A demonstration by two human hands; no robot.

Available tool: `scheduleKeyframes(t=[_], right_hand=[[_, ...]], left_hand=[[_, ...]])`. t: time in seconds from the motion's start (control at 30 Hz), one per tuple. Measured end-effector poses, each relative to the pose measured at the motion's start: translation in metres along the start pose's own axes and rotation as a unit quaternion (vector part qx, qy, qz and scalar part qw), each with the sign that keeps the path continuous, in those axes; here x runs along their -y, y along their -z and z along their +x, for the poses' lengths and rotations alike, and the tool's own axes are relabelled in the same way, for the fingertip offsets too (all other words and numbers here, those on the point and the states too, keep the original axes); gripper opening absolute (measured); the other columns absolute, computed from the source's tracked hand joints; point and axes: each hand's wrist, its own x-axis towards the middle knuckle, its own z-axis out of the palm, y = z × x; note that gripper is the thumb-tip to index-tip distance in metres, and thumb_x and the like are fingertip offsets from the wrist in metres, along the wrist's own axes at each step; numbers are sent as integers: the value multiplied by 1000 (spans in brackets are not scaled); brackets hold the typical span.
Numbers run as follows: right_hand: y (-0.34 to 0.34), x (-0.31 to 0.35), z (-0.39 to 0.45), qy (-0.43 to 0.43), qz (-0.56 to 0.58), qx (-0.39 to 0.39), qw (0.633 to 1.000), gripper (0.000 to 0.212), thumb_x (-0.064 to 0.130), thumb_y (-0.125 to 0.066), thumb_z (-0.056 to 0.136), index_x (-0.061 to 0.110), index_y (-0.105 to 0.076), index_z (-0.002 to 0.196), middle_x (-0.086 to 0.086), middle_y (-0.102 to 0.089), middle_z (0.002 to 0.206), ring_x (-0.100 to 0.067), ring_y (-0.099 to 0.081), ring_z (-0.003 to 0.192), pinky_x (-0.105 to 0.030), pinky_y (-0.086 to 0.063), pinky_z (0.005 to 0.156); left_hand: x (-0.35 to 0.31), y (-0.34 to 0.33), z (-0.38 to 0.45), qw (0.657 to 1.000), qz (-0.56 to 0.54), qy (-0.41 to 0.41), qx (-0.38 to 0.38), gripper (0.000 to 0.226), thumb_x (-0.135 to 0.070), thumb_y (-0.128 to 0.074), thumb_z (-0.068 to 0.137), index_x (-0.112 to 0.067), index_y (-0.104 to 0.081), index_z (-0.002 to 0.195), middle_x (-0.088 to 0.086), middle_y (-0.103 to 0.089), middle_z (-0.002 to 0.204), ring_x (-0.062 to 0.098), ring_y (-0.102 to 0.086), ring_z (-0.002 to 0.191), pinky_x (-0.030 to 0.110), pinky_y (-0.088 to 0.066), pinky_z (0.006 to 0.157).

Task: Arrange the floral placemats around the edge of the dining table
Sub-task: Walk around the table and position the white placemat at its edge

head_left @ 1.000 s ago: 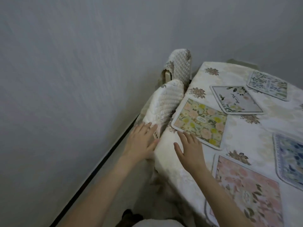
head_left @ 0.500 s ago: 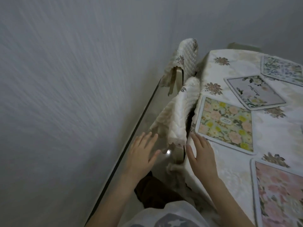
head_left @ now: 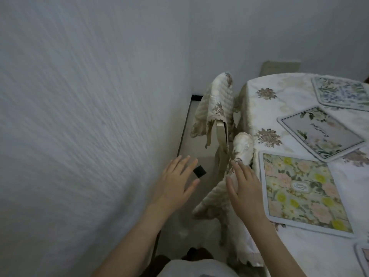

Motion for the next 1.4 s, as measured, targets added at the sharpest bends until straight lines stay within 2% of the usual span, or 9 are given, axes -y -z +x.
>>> scheduleKeyframes(t=[0.17,0.33,0.47,0.67,0.87,1.07,1.2,1.4], right_hand=[[-9,0,43,-67,-4,-29,997,51,38,-42,95,20,-37,143,-6,-42,147,-26,-32,139,-47,-30,113],[-15,12,94,-142,-6,-86,986,52,38,-42,96,19,-36,144,-6,-41,149,-26,-30,141,-47,-27,115],[-13,11,119,-187,-47,-108,975,52,40,-39,97,21,-33,145,-3,-38,151,-25,-27,142,-42,-24,117],[-8,-8,142,-273,-64,-120,952,54,40,-39,97,22,-31,147,-3,-35,152,-24,-25,143,-46,-24,116],[-5,-54,182,-316,-52,-134,938,53,40,-40,96,24,-30,146,-3,-35,152,-25,-25,143,-47,-25,116],[5,-81,224,-334,-55,-139,931,52,38,-42,96,23,-34,145,-5,-40,149,-28,-31,139,-48,-28,113],[11,-90,251,-354,-60,-143,922,52,41,-39,97,27,-29,146,-2,-36,152,-26,-27,141,-44,-24,116],[10,-108,295,-397,-71,-171,899,52,40,-39,97,23,-33,146,-6,-37,151,-30,-29,141,-48,-27,115]], left_hand=[[21,-13,68,997,-23,-59,38,56,-56,-22,95,-30,-26,144,-1,-37,149,20,-27,140,35,-18,113],[32,-20,161,983,-24,-174,59,58,-57,-22,93,-29,-28,144,1,-39,148,21,-28,140,35,-17,115],[22,-22,230,970,-41,-233,53,57,-55,-25,93,-27,-30,144,3,-39,148,22,-27,139,39,-23,116],[1,-46,289,944,-76,-307,94,54,-51,-33,95,-27,-33,143,0,-40,148,20,-28,139,38,-21,116],[-12,-84,352,927,-62,-345,133,57,-56,-23,94,-29,-29,144,-2,-35,150,18,-23,141,33,-12,116],[-33,-90,415,917,-73,-364,147,56,-55,-24,94,-28,-29,144,0,-36,150,20,-25,140,40,-22,116],[-45,-92,454,906,-80,-387,153,57,-55,-25,94,-28,-28,144,0,-34,151,20,-23,141,41,-23,116],[-62,-111,529,865,-68,-468,167,57,-54,-25,94,-26,-30,144,1,-35,151,22,-24,141,42,-22,116]])
